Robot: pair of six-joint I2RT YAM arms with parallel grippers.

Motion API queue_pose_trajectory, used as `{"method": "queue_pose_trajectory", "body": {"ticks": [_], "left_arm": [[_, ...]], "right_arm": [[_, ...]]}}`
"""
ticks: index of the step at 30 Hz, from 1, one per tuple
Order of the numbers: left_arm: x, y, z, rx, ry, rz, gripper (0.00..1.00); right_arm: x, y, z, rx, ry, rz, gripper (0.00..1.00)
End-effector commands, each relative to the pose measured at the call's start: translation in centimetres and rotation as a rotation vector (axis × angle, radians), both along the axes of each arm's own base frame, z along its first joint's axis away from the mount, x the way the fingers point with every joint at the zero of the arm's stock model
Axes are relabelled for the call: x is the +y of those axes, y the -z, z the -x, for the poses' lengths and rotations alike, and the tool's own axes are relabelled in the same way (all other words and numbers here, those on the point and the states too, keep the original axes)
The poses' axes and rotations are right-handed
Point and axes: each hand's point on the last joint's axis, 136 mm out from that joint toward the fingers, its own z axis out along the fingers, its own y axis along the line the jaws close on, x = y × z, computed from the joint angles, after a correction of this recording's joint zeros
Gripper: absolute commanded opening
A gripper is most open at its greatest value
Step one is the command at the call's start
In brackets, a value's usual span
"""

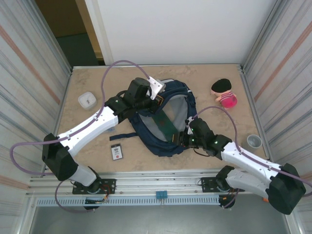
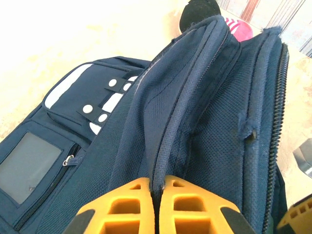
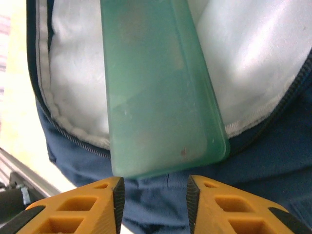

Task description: Pack the student bag

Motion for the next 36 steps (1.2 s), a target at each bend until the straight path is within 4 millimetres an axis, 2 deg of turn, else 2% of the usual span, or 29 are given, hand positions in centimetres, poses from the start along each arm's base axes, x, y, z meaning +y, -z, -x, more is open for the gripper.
{"method": "queue_pose_trajectory", "body": {"ticks": [1, 7, 12, 14, 17, 20, 24, 29, 36], "left_arm": [[-1.1, -6.0, -0.5, -0.119, 0.018, 0.164, 0.00], [-1.0, -5.9, -0.4, -0.115, 0.018, 0.168, 0.00], [-0.7, -5.8, -0.3, -0.115, 0.009, 0.160, 0.00], [-0.5, -5.7, -0.3, -0.119, 0.003, 0.154, 0.00], [-0.3, -5.8, -0.3, -0.128, -0.002, 0.150, 0.00], [-0.2, -6.1, -0.4, -0.137, -0.005, 0.150, 0.00], [-0.3, -6.1, -0.4, -0.134, -0.003, 0.157, 0.00], [-0.8, -5.6, -0.3, -0.114, 0.008, 0.167, 0.00], [-0.9, -5.6, -0.4, -0.106, 0.006, 0.178, 0.00]], "right_arm": [[0.8, -0.6, -2.3, -0.080, 0.068, -0.052, 0.35], [3.9, -1.4, -5.4, -0.154, 0.029, -0.076, 0.31], [6.2, -2.0, -7.3, -0.202, -0.009, -0.108, 0.33], [6.0, -2.6, -7.6, -0.218, -0.002, -0.106, 0.36], [4.8, -2.8, -7.1, -0.217, 0.029, -0.090, 0.42], [2.6, -1.7, -6.5, -0.158, 0.111, -0.074, 0.52], [1.3, -0.4, -6.5, -0.106, 0.195, -0.110, 0.55], [1.7, 0.9, -7.5, -0.083, 0.217, -0.113, 0.49], [4.1, 1.8, -8.5, -0.069, 0.196, -0.139, 0.40]]}}
